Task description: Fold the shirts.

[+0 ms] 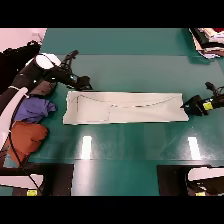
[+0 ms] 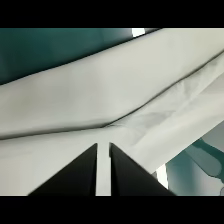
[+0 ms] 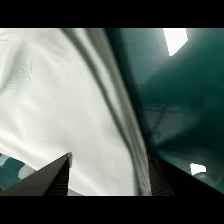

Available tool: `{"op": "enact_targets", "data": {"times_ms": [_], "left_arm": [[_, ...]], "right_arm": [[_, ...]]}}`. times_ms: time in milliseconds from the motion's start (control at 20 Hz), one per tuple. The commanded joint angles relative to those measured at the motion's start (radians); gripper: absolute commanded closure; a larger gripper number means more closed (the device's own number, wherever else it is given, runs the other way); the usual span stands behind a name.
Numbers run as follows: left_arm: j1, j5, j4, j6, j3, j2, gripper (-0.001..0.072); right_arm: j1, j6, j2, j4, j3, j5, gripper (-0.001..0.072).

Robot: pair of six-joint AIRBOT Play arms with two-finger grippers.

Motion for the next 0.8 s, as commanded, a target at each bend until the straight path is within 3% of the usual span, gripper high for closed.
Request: {"op": "enact_targets", "data": {"times_ms": [0,50,100,200,400,750], "left_arm": [[-0.087,0.068,0.001,-0.025,0.001,-0.013,0.0682],[-0.111,0.089,0.000,-0.028,0.001,-0.019,0.0682],[-0.133,0.104,0.000,-0.034,0.002,-0.026,0.0682],[-0.181,0.137,-0.011,-0.044,0.006,-0.049,0.0682],[-0.272,0.183,-0.039,-0.067,0.073,-0.151,0.0682],[-0.372,0.155,-0.051,-0.096,0.259,-0.353,0.0683]], "right_arm": [[0.057,-0.027,-0.065,0.056,0.037,0.003,0.0323],[0.076,-0.039,-0.072,0.060,0.053,0.011,0.0498],[0.094,-0.040,-0.071,0.054,0.066,0.013,0.0601],[0.109,-0.040,-0.070,0.058,0.115,0.054,0.0698],[0.133,-0.035,-0.005,0.198,0.264,0.183,0.0699],[0.329,0.043,0.183,0.299,0.499,0.171,0.0699]]}}
